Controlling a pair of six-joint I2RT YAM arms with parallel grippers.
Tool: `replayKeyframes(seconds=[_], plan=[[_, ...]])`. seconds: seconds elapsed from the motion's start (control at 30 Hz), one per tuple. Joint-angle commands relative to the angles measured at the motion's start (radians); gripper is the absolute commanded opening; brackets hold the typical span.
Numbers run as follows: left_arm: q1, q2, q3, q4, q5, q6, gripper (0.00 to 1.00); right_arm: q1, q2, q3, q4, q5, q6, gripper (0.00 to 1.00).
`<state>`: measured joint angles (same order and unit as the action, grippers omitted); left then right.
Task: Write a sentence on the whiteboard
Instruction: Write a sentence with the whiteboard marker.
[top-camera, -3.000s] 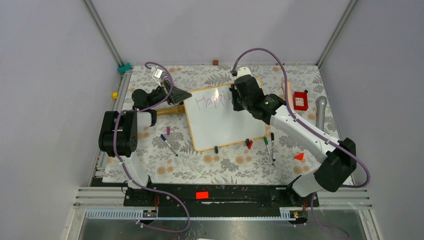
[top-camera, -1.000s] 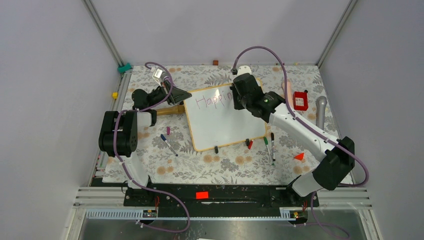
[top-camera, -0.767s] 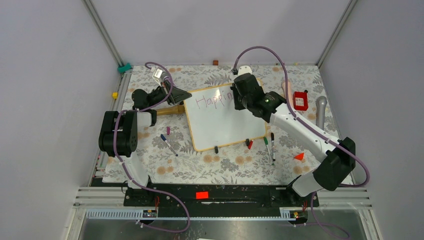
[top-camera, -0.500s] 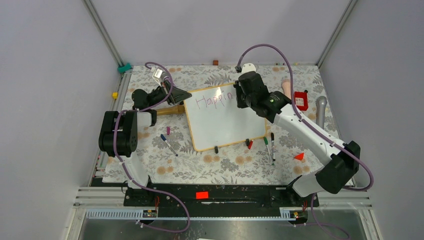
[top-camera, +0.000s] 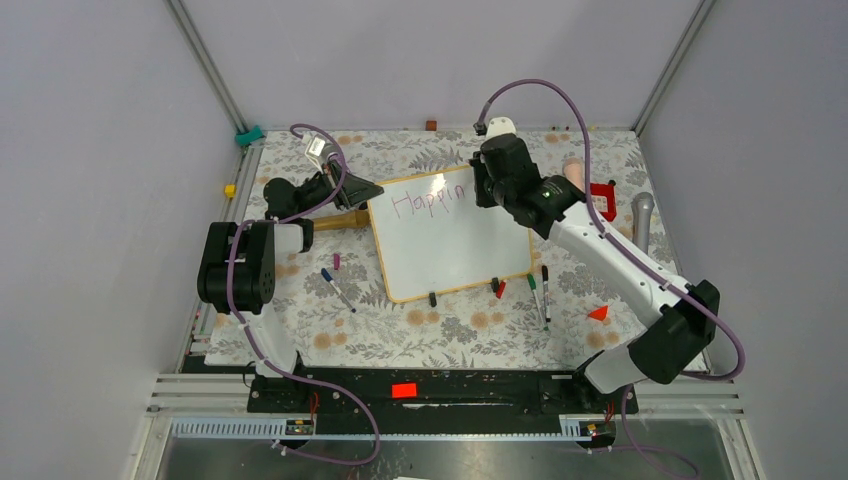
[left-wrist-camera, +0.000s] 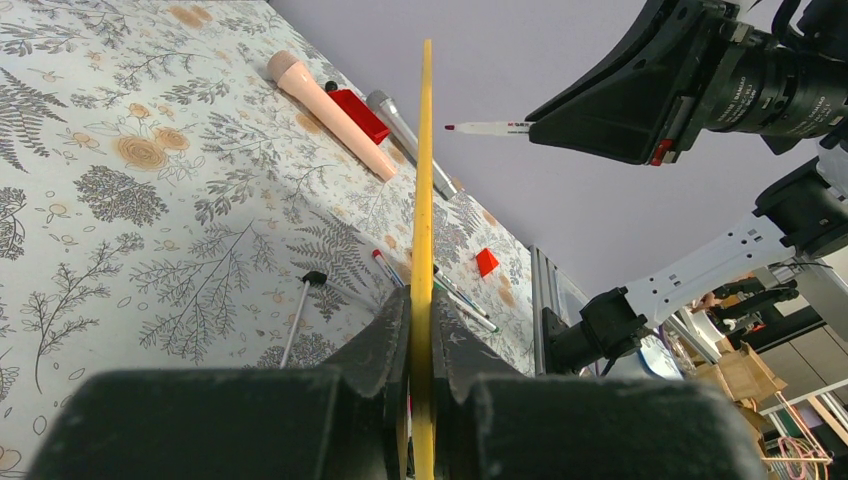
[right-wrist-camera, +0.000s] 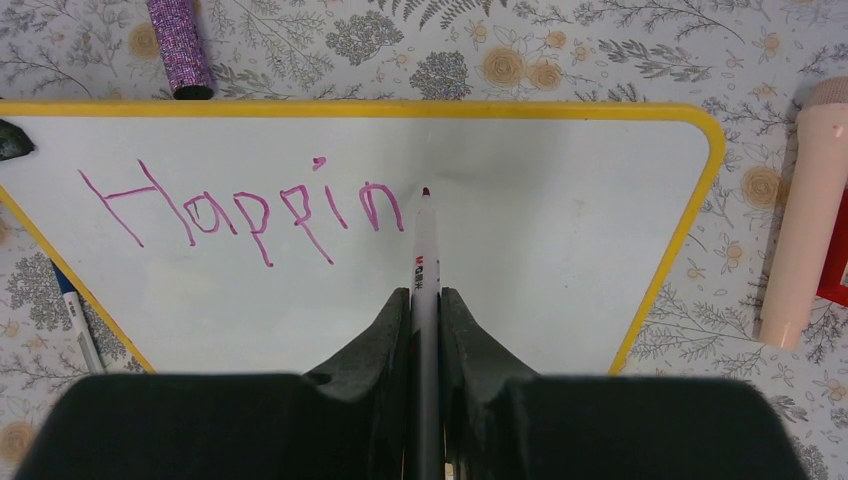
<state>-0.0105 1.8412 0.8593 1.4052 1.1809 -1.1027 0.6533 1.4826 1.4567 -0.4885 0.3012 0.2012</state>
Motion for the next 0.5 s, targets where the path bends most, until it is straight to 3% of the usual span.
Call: replayKeyframes(seconds=[0.0,0.47], plan=[[-0.02,-0.01,0.03,0.067,0.076,0.03,0.0,-0.007,0.023,0.052,0.006,-0.012,-0.015,0.0],[-0.019,-0.01,0.035,0.067,0.077,0.029,0.0,-0.008,0.032,0.04,-0.021,-0.01,-0.014,0.0]])
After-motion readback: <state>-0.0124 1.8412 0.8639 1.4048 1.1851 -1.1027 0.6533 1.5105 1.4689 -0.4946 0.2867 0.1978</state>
